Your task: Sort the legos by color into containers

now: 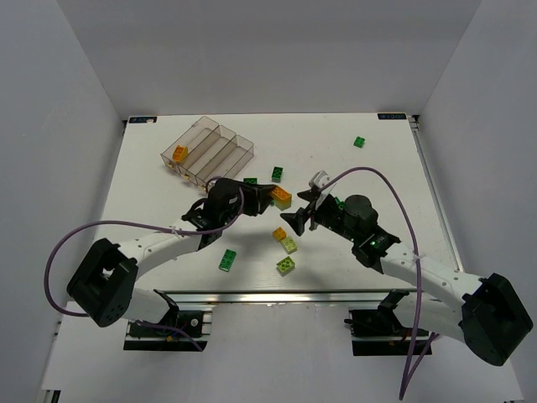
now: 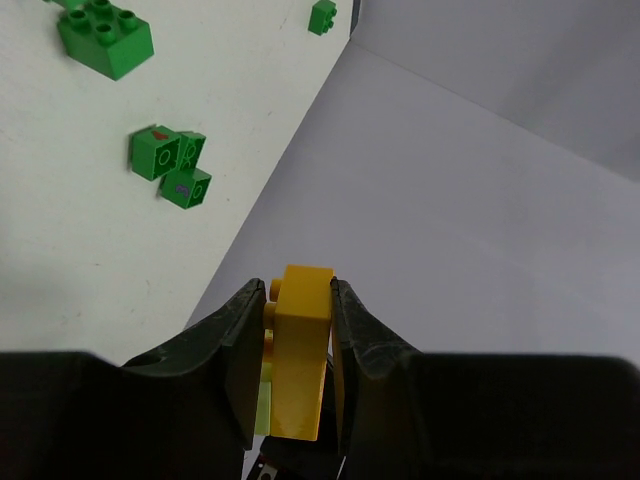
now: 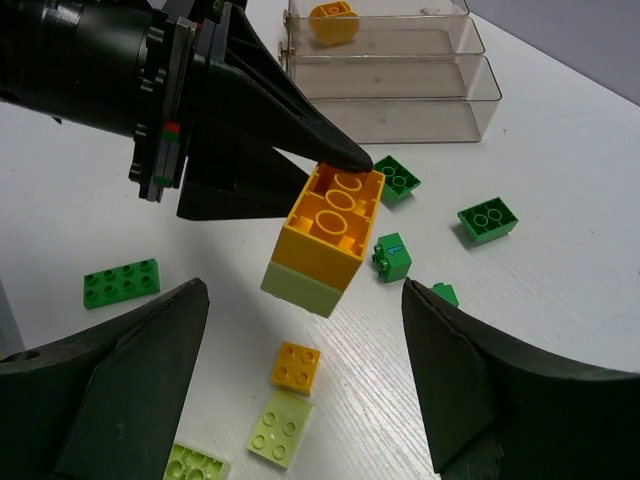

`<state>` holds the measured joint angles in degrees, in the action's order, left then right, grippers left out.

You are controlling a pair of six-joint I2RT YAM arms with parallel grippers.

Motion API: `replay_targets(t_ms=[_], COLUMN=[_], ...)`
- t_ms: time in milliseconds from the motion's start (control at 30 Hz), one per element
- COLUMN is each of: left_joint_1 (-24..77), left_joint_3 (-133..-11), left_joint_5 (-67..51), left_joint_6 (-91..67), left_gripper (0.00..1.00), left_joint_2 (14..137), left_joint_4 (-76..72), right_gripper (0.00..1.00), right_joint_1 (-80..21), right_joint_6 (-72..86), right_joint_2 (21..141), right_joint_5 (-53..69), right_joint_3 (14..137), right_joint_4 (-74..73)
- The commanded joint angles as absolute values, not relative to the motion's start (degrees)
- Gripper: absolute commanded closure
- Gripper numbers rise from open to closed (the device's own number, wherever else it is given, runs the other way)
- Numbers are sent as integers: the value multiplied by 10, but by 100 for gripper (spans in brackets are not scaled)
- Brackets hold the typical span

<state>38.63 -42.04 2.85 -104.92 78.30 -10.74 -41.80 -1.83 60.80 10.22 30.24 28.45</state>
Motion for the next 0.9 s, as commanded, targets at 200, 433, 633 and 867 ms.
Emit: replay_targets(t_ms=[200,433,633,867], left_joint_1=[407,410,417,423], left_joint_3=[-433,-424,-417,-404], left_joint_5=[55,54,55,60], left_joint_6=[-1091,-1115,-1129,-1139], left_gripper=[100,100,100,100], left_joint_2=[797,799,803,801], left_joint_4=[-167,-190,-211,-220], right_gripper=[19,26,27,32], right_joint_1=[-435,-435,-435,-434], right_joint_6=[18,38,47,46], right_joint_2=[624,635,646,649], right_joint_5=[33,27,14,-24], right_joint_3=[319,317,319,316], right_joint_4=[338,350,367,383])
